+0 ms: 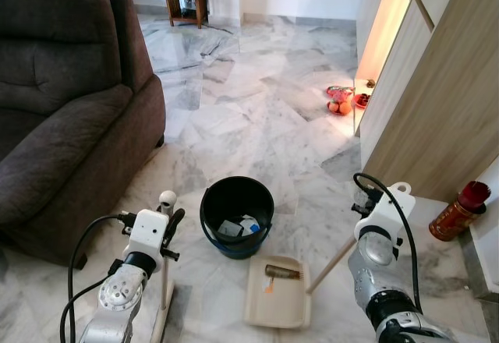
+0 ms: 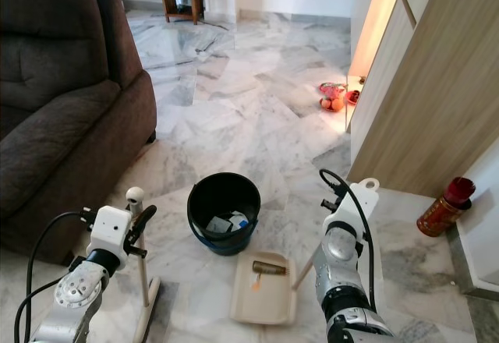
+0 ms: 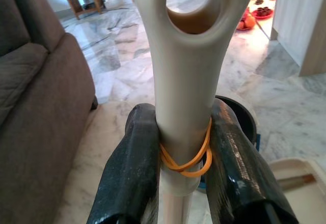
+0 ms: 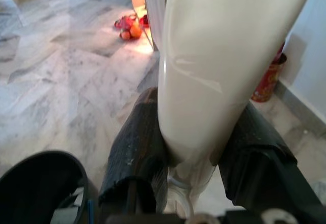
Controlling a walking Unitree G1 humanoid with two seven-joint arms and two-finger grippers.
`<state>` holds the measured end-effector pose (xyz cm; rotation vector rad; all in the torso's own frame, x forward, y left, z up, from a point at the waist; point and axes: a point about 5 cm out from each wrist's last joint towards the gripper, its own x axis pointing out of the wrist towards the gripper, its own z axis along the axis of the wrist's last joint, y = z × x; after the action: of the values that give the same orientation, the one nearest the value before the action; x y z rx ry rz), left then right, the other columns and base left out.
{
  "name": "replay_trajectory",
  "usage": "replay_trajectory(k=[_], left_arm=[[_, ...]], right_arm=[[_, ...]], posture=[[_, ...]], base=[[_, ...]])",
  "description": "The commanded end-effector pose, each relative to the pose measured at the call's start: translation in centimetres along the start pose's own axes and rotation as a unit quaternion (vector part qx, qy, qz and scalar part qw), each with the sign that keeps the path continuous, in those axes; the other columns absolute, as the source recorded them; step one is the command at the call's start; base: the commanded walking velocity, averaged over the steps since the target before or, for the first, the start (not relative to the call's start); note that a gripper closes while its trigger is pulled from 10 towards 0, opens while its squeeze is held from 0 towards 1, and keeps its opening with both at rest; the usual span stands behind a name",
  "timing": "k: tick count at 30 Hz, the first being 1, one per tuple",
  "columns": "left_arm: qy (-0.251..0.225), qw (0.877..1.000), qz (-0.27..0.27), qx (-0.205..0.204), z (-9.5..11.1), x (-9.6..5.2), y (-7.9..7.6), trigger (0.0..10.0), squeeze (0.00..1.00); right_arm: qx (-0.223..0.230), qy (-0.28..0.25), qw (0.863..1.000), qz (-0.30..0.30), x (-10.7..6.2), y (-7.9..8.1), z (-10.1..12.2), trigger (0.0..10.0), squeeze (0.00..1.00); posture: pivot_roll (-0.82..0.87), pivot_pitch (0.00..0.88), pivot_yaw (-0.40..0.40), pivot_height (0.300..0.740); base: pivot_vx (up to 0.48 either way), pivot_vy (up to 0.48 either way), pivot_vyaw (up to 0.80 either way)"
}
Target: Sweep floor
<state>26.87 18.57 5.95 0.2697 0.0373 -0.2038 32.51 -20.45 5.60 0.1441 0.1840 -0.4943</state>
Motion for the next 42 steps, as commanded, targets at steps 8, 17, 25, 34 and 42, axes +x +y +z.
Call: replay_trajectory(k=[8,17,25,34,42], left_arm=[[0.002,1.0,-0.008,0.015,-0.2,0.0,-0.1,10.0,0.0],[0.006,1.0,-0.011,0.014,-0.5,-0.2,-0.3,10.0,0.0],[0.006,1.0,-0.013,0.013,-0.5,-0.2,-0.4,10.0,0.0],[0.008,1.0,-0.016,0.012,-0.6,-0.1,-0.4,10.0,0.0],[0.007,1.0,-0.019,0.013,-0.5,-0.1,-0.6,10.0,0.0]], right_arm=[[0.0,-0.03,0.999,0.017,0.2,0.7,2.4,10.0,0.0],[-0.005,-0.027,0.999,-0.033,0.2,-0.1,3.5,10.0,0.0],[0.044,-0.011,0.998,-0.031,-0.1,-0.1,3.7,10.0,0.0],[0.065,-0.068,0.994,-0.059,-0.8,-0.3,5.9,10.0,0.0],[0.031,-0.117,0.988,-0.094,-1.1,-1.0,7.6,10.0,0.0]], posture=[[0.17,0.0,0.02,0.74],[0.16,0.0,0.023,0.74],[0.16,0.0,0.027,0.74],[0.16,0.0,0.034,0.74],[0.16,0.0,0.038,0.74]], base=[[0.0,0.0,0.0],[0.0,0.0,0.0],[0.0,0.0,0.0],[0.0,0.0,0.0],[0.0,0.0,0.0]])
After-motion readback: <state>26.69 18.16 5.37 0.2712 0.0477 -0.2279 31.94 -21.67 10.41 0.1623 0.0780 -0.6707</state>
